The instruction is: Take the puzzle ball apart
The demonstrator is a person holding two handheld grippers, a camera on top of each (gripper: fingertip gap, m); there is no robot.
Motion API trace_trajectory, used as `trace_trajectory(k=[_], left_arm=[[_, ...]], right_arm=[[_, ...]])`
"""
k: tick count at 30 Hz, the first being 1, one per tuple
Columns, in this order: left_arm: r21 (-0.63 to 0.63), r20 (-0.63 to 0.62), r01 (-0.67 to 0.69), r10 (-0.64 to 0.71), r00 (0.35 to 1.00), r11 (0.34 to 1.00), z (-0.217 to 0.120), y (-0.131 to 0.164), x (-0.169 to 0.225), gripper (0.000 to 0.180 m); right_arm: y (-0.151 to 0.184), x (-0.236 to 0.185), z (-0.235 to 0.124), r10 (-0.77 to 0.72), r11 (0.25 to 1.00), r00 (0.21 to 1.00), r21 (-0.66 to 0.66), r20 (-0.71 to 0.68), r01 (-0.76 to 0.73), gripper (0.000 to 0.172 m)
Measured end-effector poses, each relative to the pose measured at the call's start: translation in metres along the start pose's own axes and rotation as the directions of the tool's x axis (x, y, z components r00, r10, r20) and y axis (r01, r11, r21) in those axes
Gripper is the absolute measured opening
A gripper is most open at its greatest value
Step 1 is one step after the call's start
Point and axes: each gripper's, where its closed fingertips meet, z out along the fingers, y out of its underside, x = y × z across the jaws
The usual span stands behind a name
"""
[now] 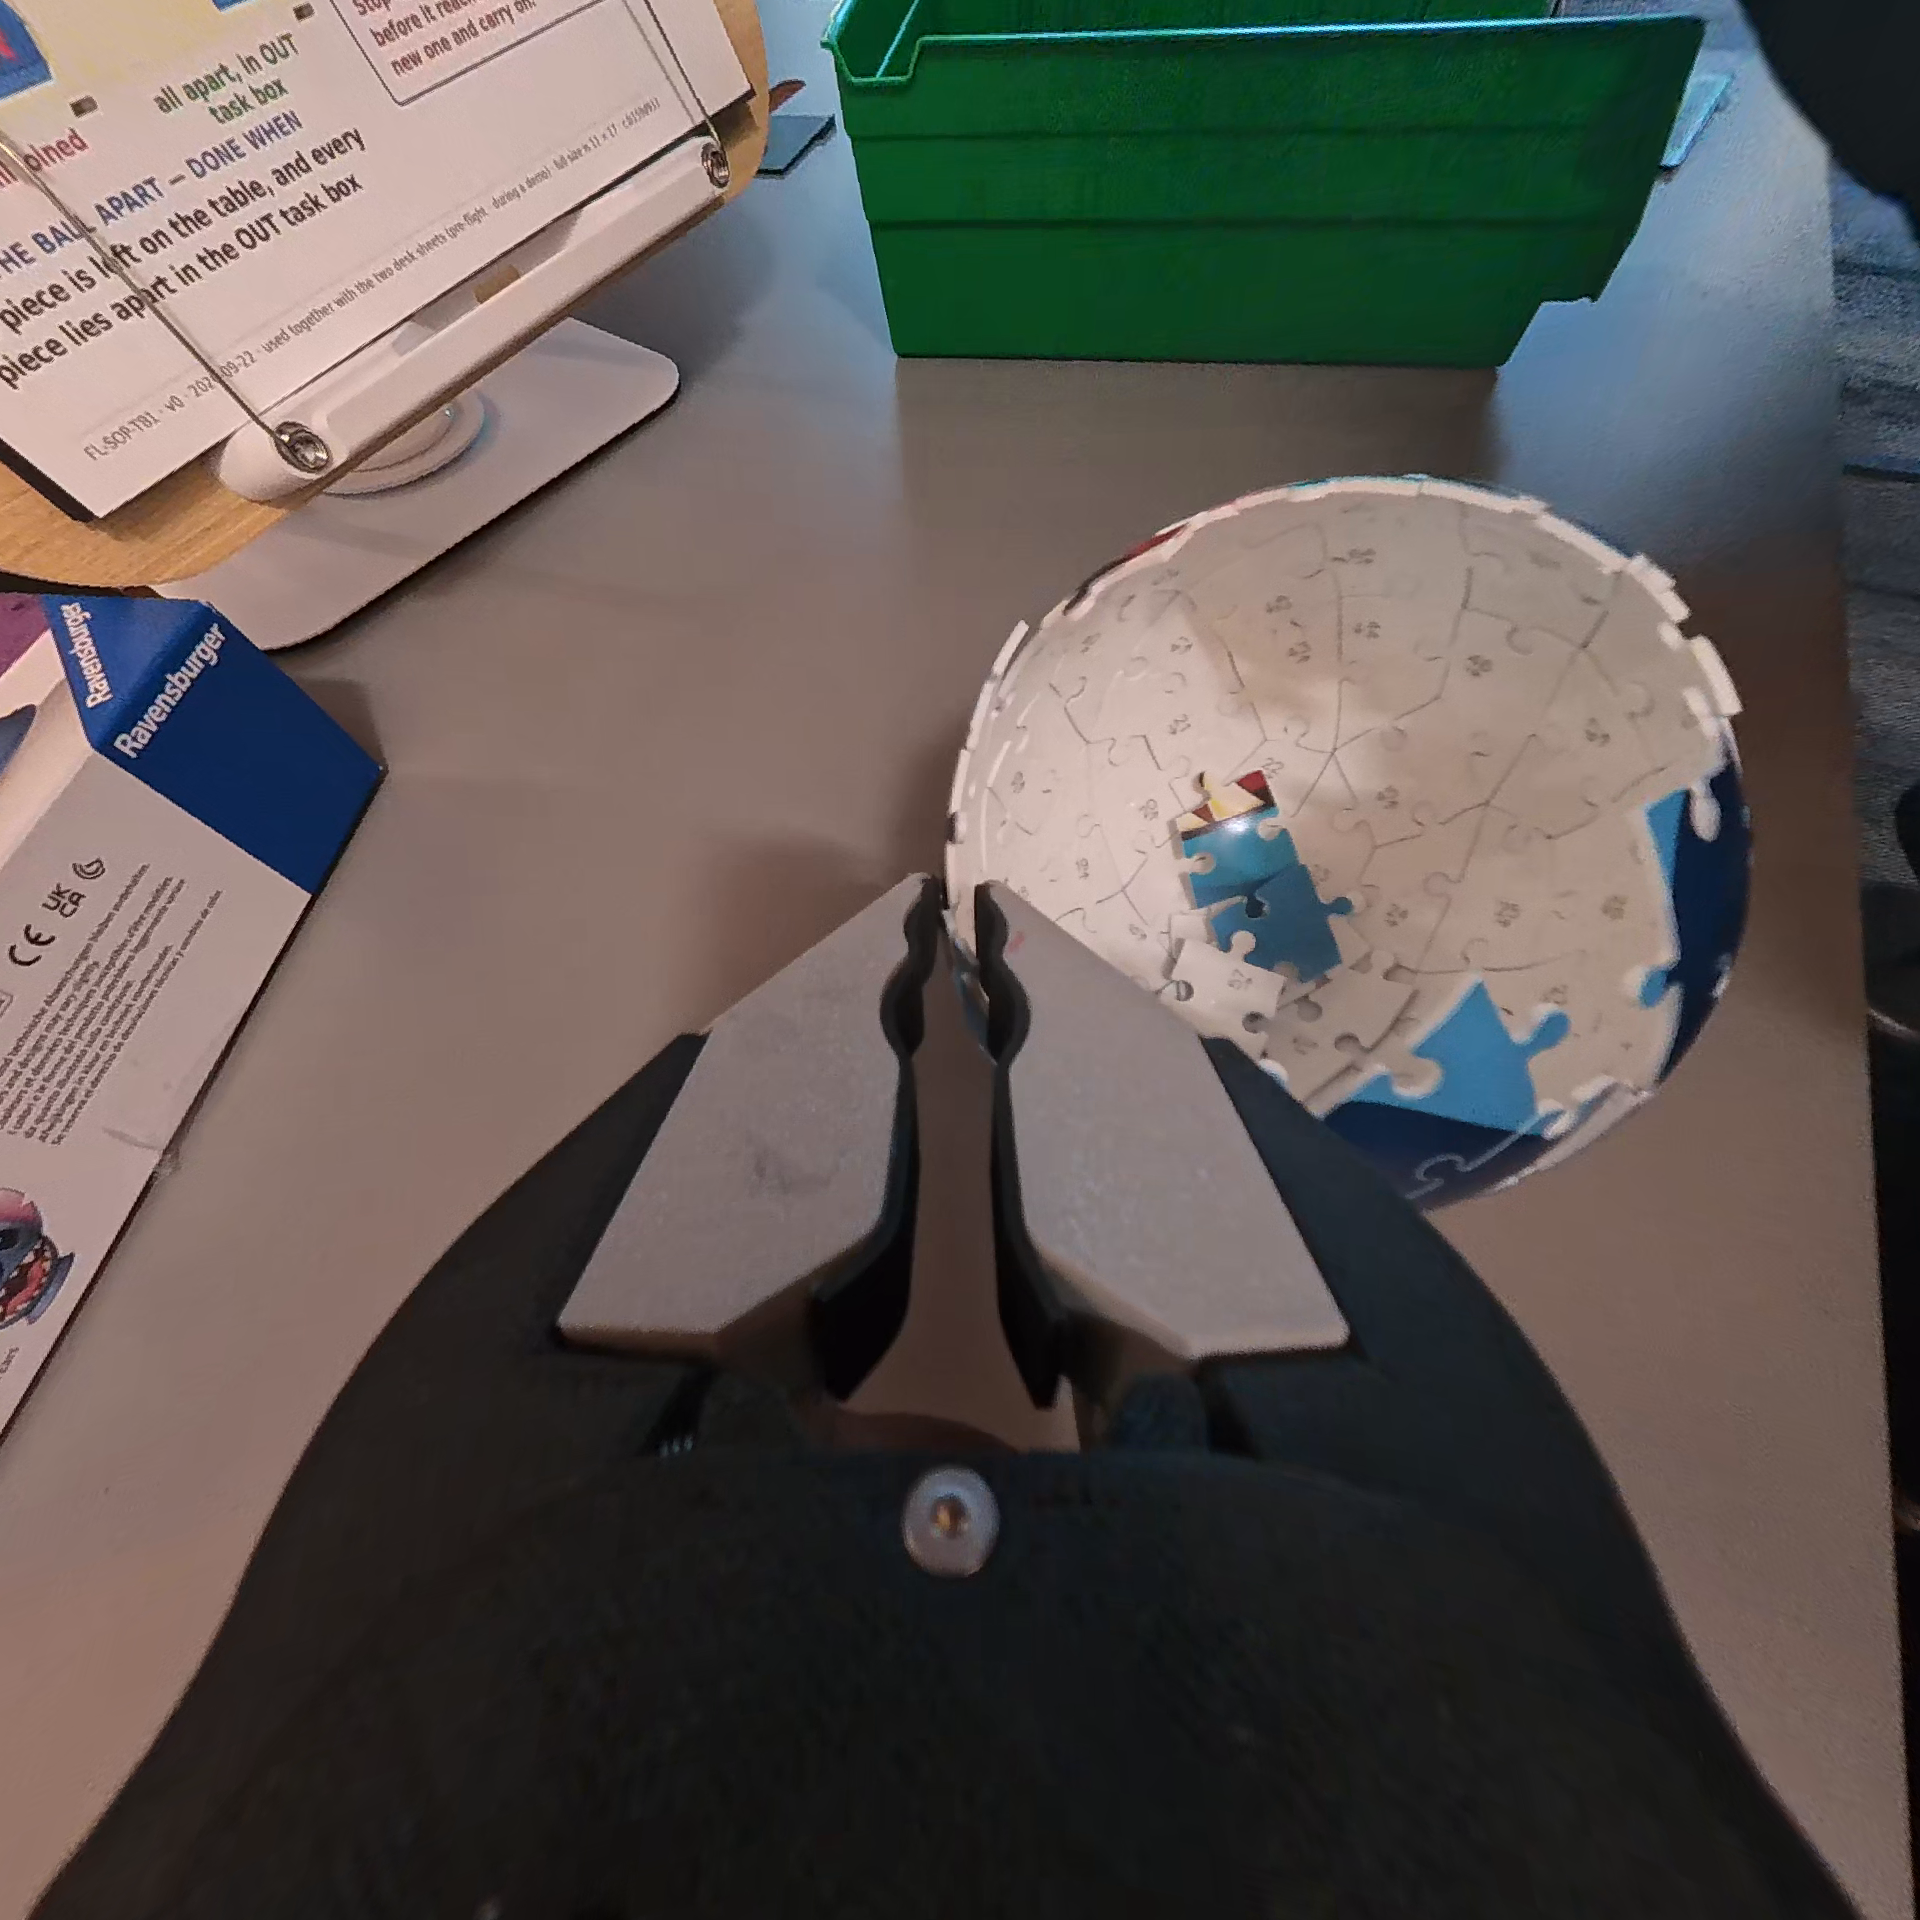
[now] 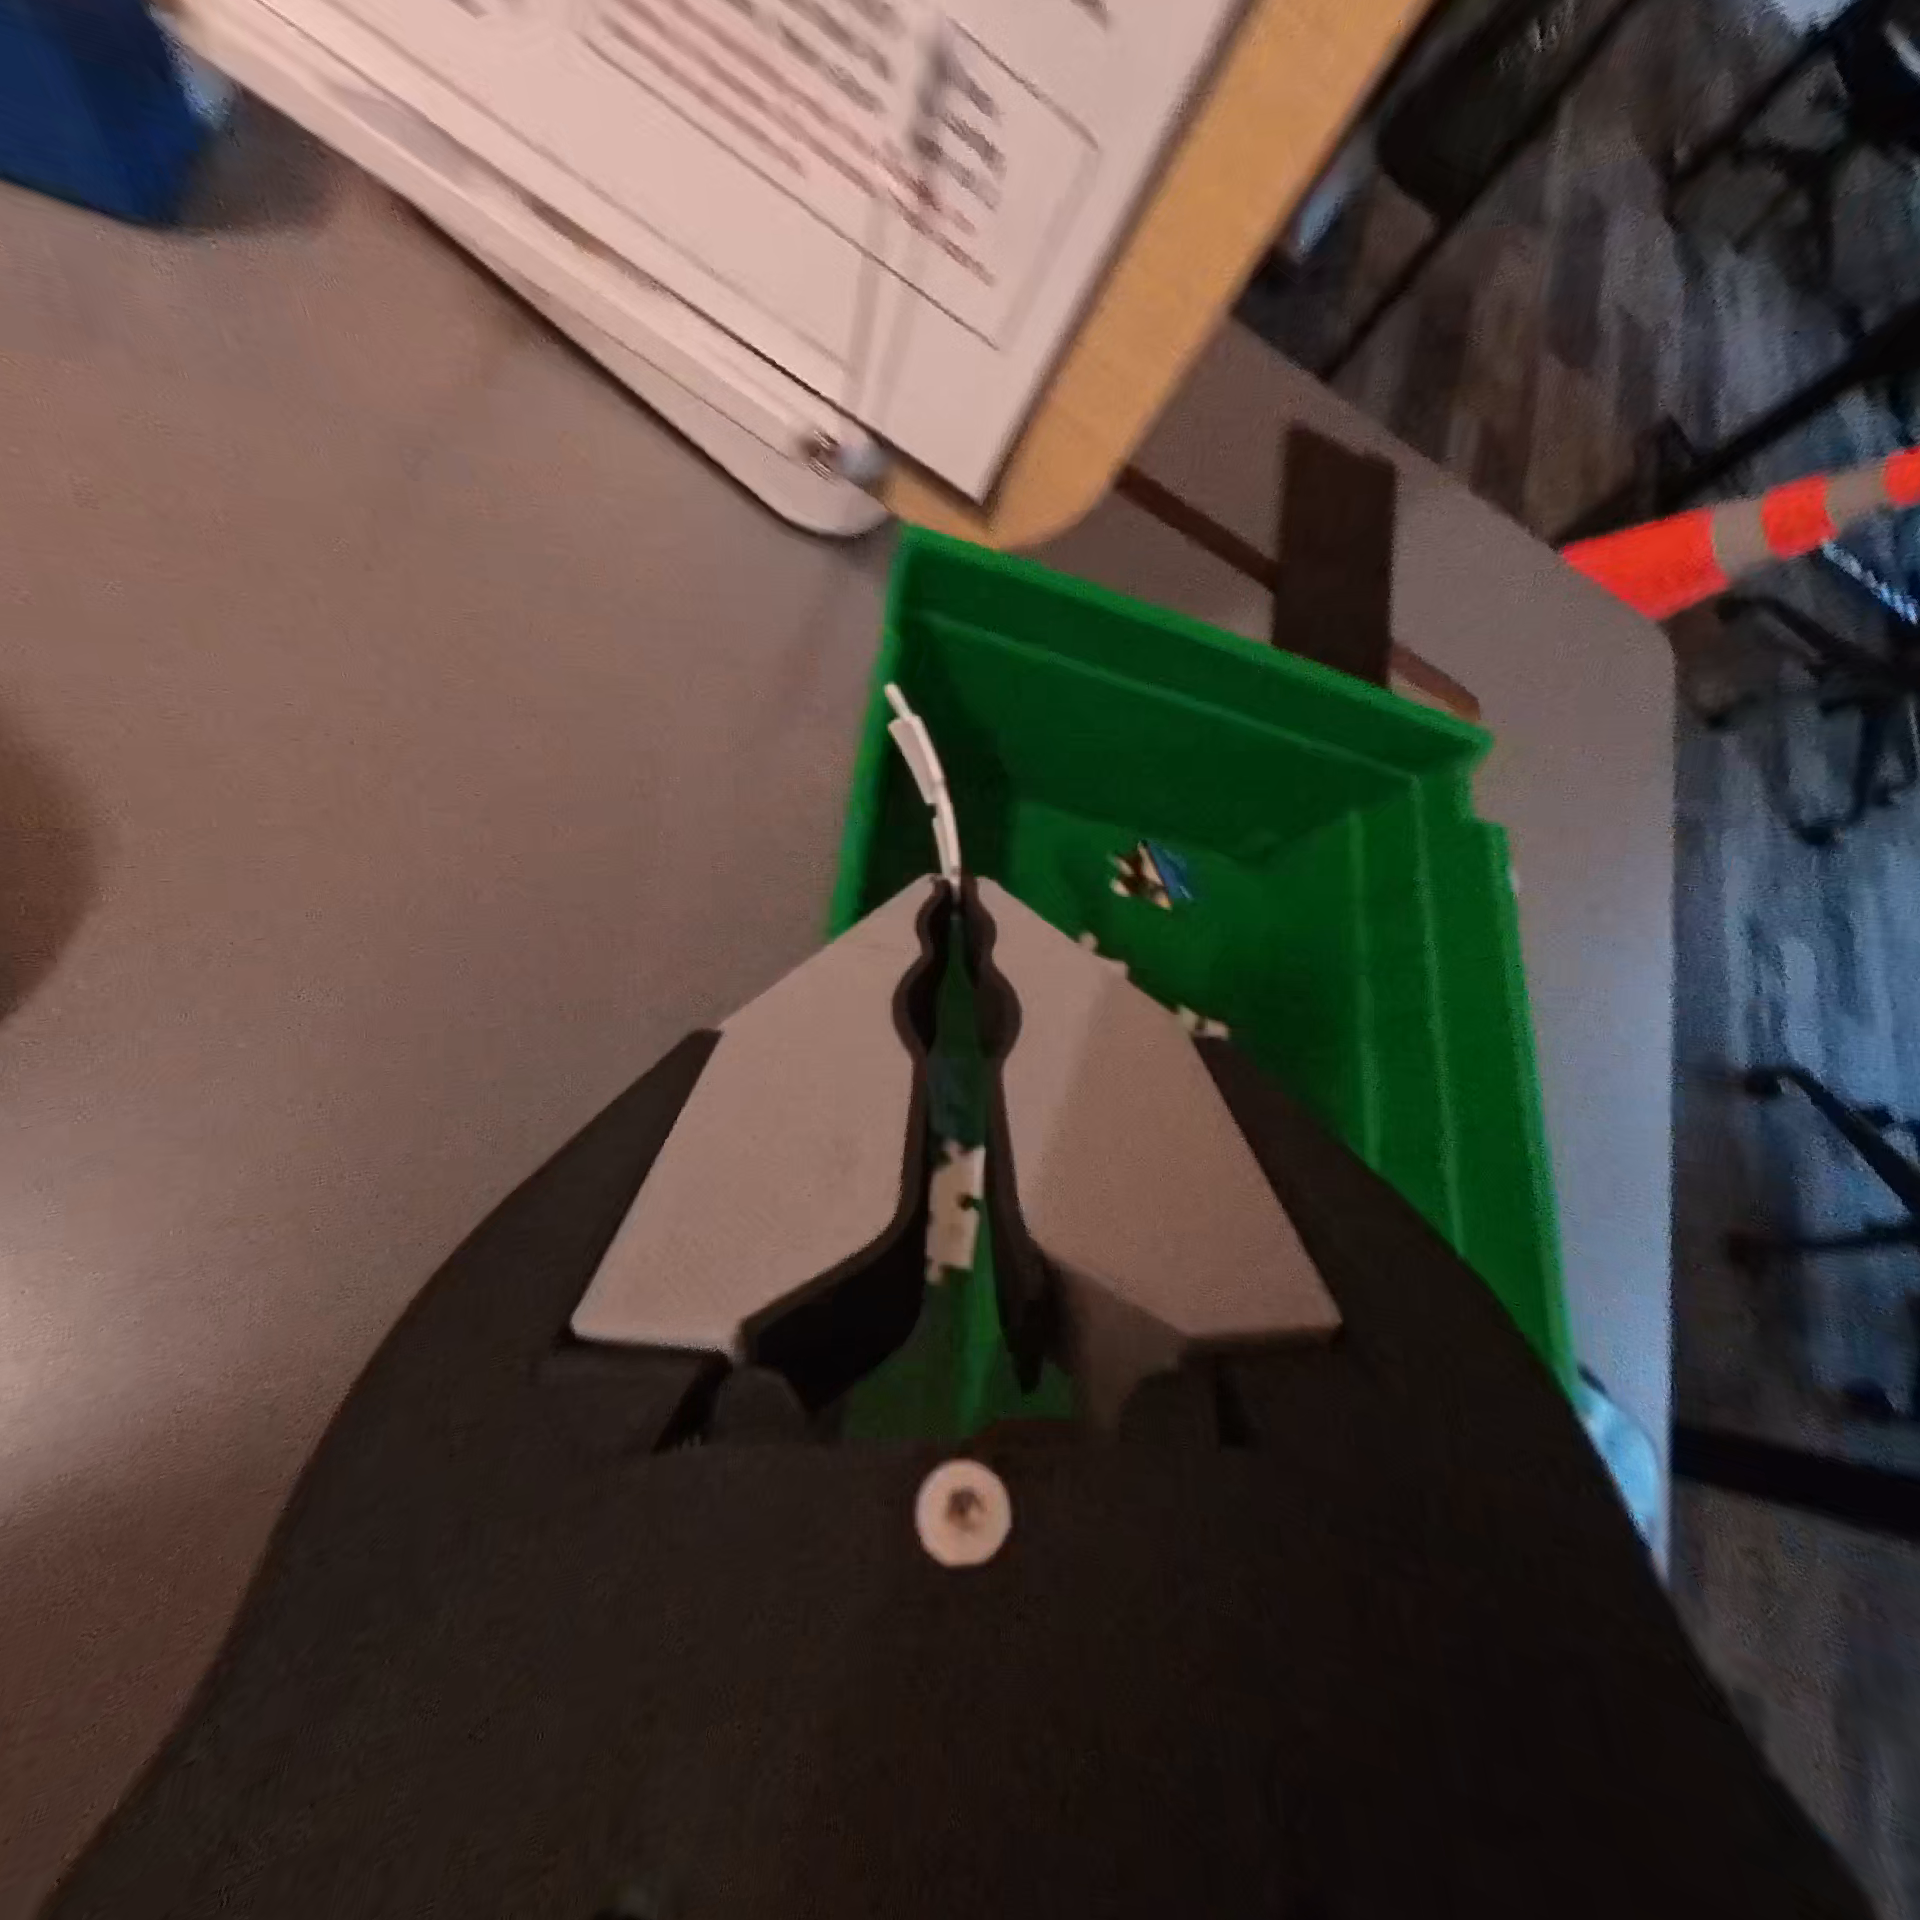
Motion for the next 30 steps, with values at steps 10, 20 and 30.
trace_trajectory(k=[10,20,30], left_arm=[[0.016,0.015,0.016,-0.016,1.0,1.0,0.001,-0.002,-0.003,0.003],[0.013,0.071,0.055,-0.056,0.996,0.998,0.0,-0.001,-0.013,0.002],[0.114,0.333,0.091,-0.124,0.935,0.989,-0.028,0.004,-0.032,0.006]], right_arm=[[0.009,-0.042,-0.005,-0.067,0.997,0.996,0.027,-0.054,0.068,0.021],[-0.049,-0.219,-0.076,-0.077,0.944,0.799,0.301,0.596,-0.134,0.048],[-0.06,-0.283,-0.033,-0.044,0.951,0.688,0.241,0.724,-0.193,0.07]])
